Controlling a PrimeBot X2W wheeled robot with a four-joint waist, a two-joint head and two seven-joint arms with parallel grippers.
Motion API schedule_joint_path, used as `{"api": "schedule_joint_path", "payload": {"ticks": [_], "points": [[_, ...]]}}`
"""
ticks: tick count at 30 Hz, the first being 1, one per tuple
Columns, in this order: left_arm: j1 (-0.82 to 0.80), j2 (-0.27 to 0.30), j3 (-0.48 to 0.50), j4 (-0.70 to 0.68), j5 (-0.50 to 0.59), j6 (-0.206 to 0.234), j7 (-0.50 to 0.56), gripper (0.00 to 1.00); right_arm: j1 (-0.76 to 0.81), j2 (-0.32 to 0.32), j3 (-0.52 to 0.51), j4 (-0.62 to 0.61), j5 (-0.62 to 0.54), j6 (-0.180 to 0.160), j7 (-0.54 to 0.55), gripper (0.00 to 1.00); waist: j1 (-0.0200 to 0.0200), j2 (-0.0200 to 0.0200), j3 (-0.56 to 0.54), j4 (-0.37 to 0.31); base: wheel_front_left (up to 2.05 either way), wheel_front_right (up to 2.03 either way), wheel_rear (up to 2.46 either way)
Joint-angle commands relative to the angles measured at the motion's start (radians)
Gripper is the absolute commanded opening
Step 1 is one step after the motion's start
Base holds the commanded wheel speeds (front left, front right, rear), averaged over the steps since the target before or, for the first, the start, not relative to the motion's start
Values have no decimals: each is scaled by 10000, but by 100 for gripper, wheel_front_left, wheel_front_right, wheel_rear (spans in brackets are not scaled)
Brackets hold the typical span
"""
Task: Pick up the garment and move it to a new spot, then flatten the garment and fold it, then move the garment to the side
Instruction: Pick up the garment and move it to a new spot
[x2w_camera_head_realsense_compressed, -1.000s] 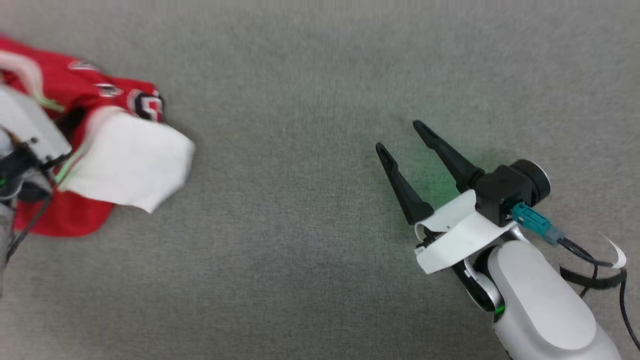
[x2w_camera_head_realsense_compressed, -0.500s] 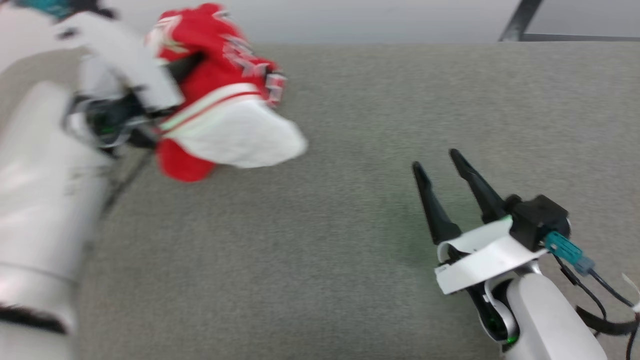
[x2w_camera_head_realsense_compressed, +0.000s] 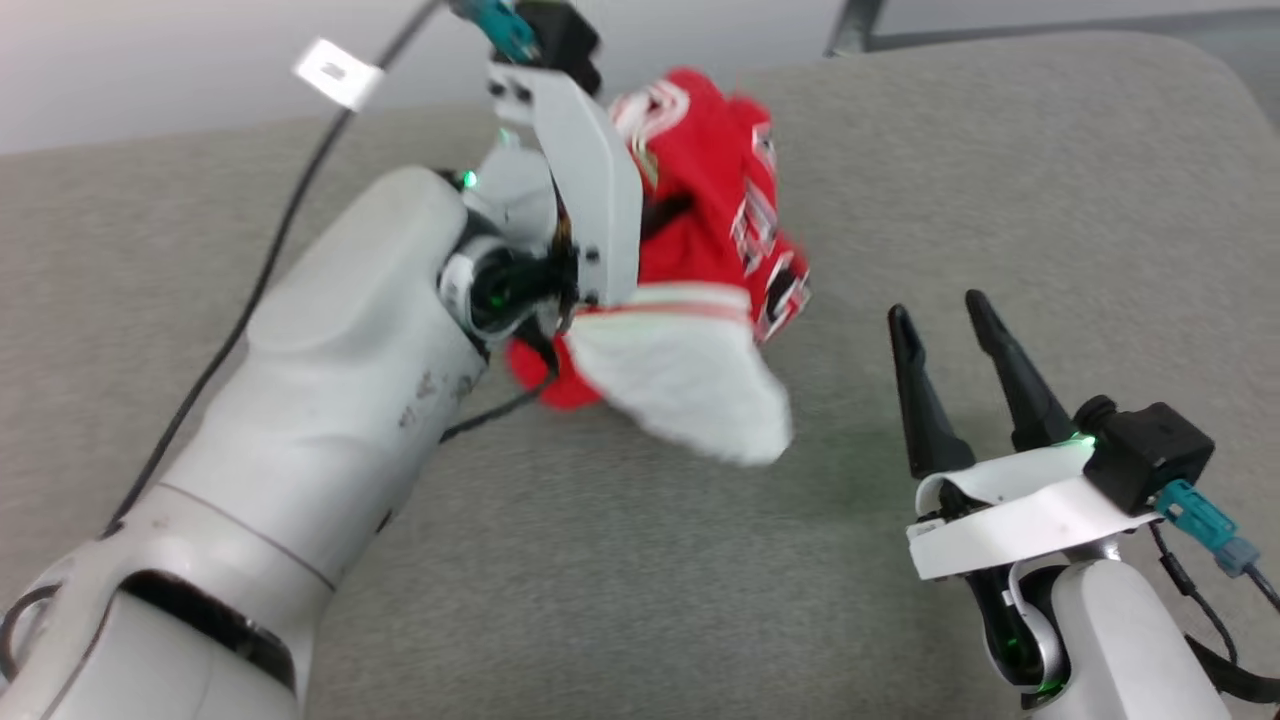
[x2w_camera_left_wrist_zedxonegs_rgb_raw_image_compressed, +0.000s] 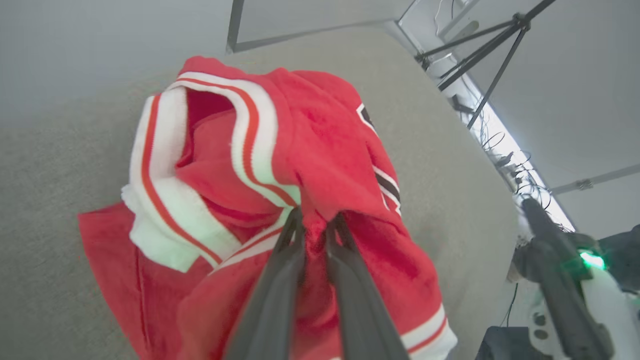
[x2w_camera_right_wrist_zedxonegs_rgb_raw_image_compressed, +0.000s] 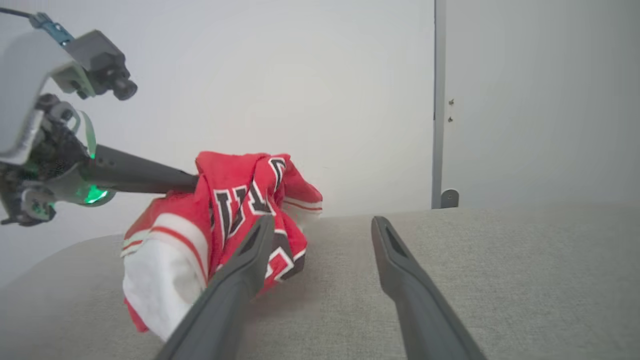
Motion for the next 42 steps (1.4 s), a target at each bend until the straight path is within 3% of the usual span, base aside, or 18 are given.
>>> {"api": "schedule_joint_path", "payload": {"ticks": [1, 7, 13, 19, 20, 21, 22, 23, 24, 33, 42], "points": [[154, 160, -271, -21, 133, -20, 230, 0, 114, 26, -62, -64, -19, -3, -18, 100, 0, 0, 413, -657, 0, 0, 0], [313, 935, -1613, -496, 260, -23, 1558, 0, 286, 84, -468, -240, 11, -3, -15, 100, 0, 0, 578, -904, 0, 0, 0], [492, 1534, -2174, -1206, -412, -24, 2830, 0, 288, 86, -470, -318, 52, -3, -15, 100, 0, 0, 662, -768, 0, 0, 0], [481, 1607, -2303, -1392, -373, -24, 2137, 0, -7, 86, -341, -324, 64, -3, -15, 100, 0, 0, 720, -573, 0, 0, 0], [487, 1568, -2252, -1363, -442, -24, 1967, 15, -34, 85, -341, -310, 43, -3, -15, 100, 0, 0, 701, -535, 0, 0, 0], [463, 1533, -2198, -1350, -483, -24, 1758, 39, -46, 87, -348, -288, -7, -3, -15, 100, 0, 0, 666, -486, 0, 0, 0], [444, 1513, -2183, -1345, -496, -24, 1563, 57, -24, 86, -373, -257, -69, -3, -15, 100, 0, 0, 608, -428, 0, 0, 0], [413, 1518, -2149, -1341, -514, -24, 1318, 88, 18, 83, -408, -220, -118, -3, -15, 100, 0, 0, 537, -354, 0, 0, 0], [386, 1534, -2155, -1324, -459, -24, 1073, 100, 73, 86, -443, -169, -160, -3, -15, 100, 0, 0, 451, -267, 0, 0, 0], [1270, 1837, -1215, -1446, -1162, -23, -1827, 100, 648, -405, -446, 378, -353, -3, -14, 100, 0, 0, -651, 741, 0, 0, 0], [4009, 2593, -1117, -1277, -1452, -25, -4451, 100, 1485, -1337, -437, 1009, -454, -4, -16, 100, 0, 0, -1630, 1954, 0, 0, 0]]}}
